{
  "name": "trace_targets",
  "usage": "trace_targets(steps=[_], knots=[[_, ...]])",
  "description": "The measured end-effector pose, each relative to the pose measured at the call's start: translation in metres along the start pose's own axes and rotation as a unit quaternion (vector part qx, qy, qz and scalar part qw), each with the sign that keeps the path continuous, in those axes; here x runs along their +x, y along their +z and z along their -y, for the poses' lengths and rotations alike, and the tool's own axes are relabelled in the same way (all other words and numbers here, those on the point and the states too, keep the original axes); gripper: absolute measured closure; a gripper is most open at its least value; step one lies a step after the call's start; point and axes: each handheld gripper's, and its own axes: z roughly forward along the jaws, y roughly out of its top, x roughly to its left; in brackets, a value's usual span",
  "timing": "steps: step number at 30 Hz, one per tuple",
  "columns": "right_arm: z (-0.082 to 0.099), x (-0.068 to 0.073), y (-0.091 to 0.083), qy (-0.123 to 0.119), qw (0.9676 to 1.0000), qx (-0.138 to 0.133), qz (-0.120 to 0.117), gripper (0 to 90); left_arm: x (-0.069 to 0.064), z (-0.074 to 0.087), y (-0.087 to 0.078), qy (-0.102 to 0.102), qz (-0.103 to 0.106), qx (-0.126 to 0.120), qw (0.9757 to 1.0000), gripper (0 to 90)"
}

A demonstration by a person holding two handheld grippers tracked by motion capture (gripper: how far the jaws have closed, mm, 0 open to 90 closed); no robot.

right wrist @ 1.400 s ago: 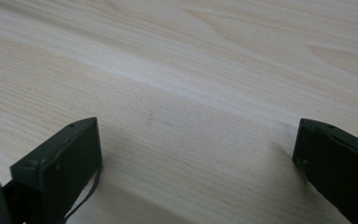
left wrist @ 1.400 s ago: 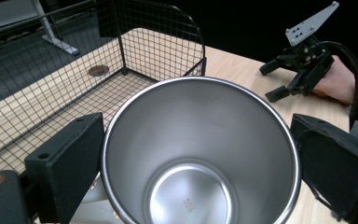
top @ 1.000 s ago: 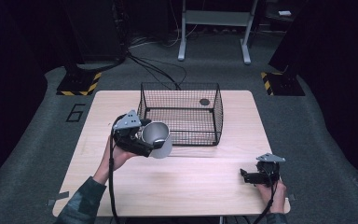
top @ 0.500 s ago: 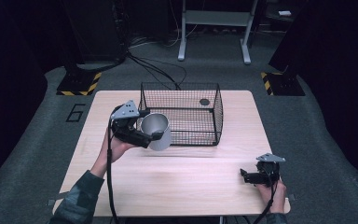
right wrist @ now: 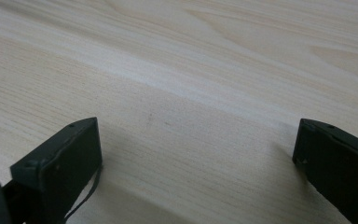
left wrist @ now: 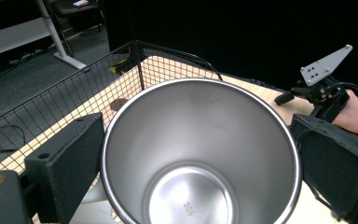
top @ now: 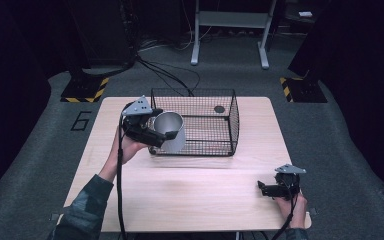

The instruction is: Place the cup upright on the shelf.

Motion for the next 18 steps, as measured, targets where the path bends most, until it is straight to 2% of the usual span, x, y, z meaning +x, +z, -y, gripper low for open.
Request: trace_targets(steps=[18], knots=[[0.000, 0.000, 0.000, -0.001, 1.0000, 0.000, -0.001, 0.7, 0.016, -0.018, 0.020, 0.004, -0.006, 0.010, 0.9999, 5.7]])
